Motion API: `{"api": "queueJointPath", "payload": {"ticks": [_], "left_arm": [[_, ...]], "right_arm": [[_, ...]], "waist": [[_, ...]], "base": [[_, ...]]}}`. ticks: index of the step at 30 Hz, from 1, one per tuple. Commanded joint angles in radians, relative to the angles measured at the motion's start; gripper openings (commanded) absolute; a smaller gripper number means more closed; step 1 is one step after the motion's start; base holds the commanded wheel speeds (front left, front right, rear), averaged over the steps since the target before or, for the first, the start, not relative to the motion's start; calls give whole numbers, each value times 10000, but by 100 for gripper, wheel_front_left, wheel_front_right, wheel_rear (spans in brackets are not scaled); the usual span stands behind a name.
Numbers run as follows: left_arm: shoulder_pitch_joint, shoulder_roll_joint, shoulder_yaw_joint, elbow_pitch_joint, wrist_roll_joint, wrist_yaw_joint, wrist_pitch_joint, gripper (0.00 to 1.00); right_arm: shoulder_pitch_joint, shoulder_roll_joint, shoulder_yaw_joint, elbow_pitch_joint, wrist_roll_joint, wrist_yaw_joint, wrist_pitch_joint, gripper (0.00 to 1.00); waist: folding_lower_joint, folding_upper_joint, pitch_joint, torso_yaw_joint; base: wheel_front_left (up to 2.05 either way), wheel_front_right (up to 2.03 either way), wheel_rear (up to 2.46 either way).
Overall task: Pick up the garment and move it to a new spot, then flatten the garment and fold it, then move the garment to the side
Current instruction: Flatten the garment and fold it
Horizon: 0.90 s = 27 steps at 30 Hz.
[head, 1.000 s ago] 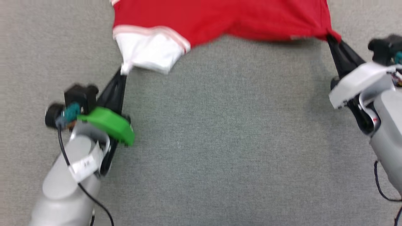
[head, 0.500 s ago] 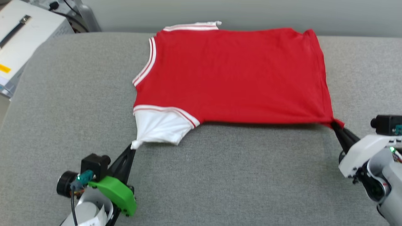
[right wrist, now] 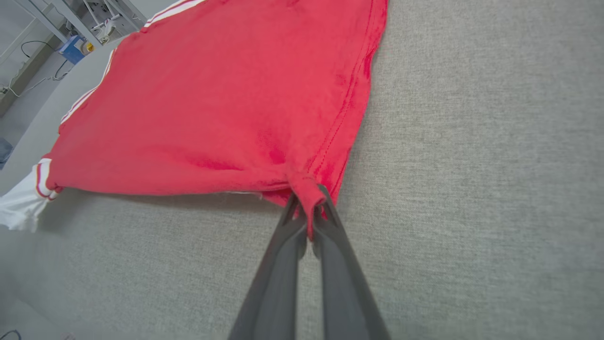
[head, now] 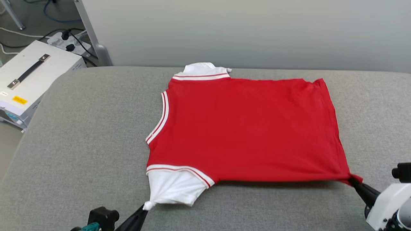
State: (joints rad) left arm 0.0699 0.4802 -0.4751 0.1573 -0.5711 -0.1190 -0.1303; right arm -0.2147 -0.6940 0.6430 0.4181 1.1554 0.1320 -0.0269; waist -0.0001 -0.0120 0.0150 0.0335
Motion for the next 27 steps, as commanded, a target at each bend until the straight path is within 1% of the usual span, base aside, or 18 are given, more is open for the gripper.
{"api": "queueJointPath", "payload": {"ticks": [1,8,13,20,22,27], "left_arm": [[302,190,46,-202,-207,-28,74,0],[1229,825,-41,-1203,-745,-40,766,0],[1426,1280,-291,-1848,-1067,-77,1227,0],[665,1444,-129,-2202,-957,-88,1100,0],[216,1498,-60,-2249,-795,-89,1069,0],[-970,1413,61,-2277,-798,-96,1166,0]], "right_arm": [[350,-164,-27,-154,200,-13,109,0],[1504,-898,-92,-1223,641,-13,513,0],[2077,-1251,-235,-1619,834,-13,761,0],[1904,-1267,-649,-2068,748,-13,721,0],[1679,-1272,-818,-2175,630,-13,702,0],[965,-1170,-1184,-2311,356,-13,799,0]], "waist": [[1,120,-245,87],[1,120,-500,144],[1,120,-423,157],[1,120,39,112],[1,120,294,73],[1,120,1047,-55]], "base": [[0,0,0],[0,0,0],[0,0,0],[0,0,0],[0,0,0],[0,0,0]]}}
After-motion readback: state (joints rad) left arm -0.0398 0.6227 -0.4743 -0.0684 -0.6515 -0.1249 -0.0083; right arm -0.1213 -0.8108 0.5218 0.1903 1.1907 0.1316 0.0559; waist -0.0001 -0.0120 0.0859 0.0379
